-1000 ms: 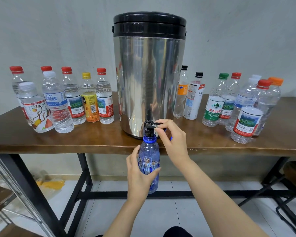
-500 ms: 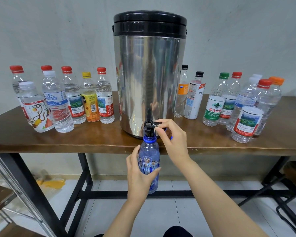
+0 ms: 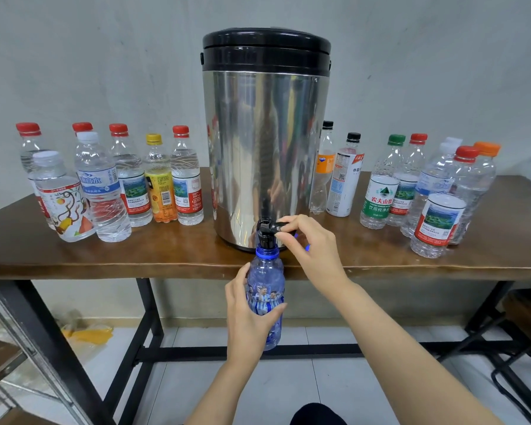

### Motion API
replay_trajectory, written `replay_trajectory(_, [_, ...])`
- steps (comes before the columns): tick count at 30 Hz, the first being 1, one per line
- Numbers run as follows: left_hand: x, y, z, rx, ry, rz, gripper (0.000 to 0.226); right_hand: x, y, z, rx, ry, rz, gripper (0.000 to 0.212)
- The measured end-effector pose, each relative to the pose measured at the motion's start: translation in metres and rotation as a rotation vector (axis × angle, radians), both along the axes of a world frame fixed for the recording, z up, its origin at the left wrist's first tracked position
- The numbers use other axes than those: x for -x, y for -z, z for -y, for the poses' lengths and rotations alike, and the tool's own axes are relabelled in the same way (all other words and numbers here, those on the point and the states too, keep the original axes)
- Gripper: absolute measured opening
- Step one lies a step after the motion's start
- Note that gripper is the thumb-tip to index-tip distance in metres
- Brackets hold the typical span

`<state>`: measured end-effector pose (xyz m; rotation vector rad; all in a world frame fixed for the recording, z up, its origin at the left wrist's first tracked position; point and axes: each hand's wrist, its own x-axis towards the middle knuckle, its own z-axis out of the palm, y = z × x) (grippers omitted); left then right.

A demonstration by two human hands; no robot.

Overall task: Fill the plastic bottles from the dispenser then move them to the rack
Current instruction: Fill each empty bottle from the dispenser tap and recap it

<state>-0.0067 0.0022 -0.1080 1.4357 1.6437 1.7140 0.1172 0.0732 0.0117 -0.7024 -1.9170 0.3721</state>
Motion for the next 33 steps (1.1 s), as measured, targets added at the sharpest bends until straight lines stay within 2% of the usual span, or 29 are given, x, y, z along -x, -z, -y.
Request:
replay_trajectory(4, [0.001,0.000,0.001,-0.016,0.009,0.001,0.101,-0.013,-0.010,0.001,0.001,-0.037,0.192,0.017])
replay_trajectory(6, [0.002,0.000,0.001,-0.019,0.012,0.001,0.102,-0.016,-0.011,0.002,-0.073,-0.018,0.272,0.024])
replay_trajectory(12, [0.000,0.000,0.000,-0.019,0.020,0.015,0.100,-0.015,-0.010,0.010,-0.259,0.079,0.246,0.020])
replay_trajectory(15, [0.000,0.000,0.000,-0.019,0.022,0.019,0.103,-0.013,-0.015,0.015,-0.461,0.203,0.289,0.017])
replay_trajectory(18, [0.000,-0.001,0.000,-0.008,0.020,0.027,0.101,-0.012,-0.021,0.019,-0.601,0.229,0.344,0.013])
replay_trajectory(21, [-0.001,-0.001,-0.001,0.000,0.014,0.034,0.100,-0.013,-0.025,0.020,-0.662,0.217,0.404,0.017])
replay_trajectory(27, [-0.001,0.001,-0.002,-0.015,0.008,0.039,0.102,-0.012,-0.031,0.014,-0.820,0.246,0.561,0.010])
replay_trajectory(30, [-0.001,0.001,-0.003,-0.016,0.012,0.041,0.100,-0.010,-0.043,0.013,-0.839,0.233,0.598,0.011])
replay_trajectory(33, [0.000,0.000,-0.003,-0.011,0.018,0.046,0.100,0.013,-0.073,0.009,-0.623,0.232,0.631,0.016])
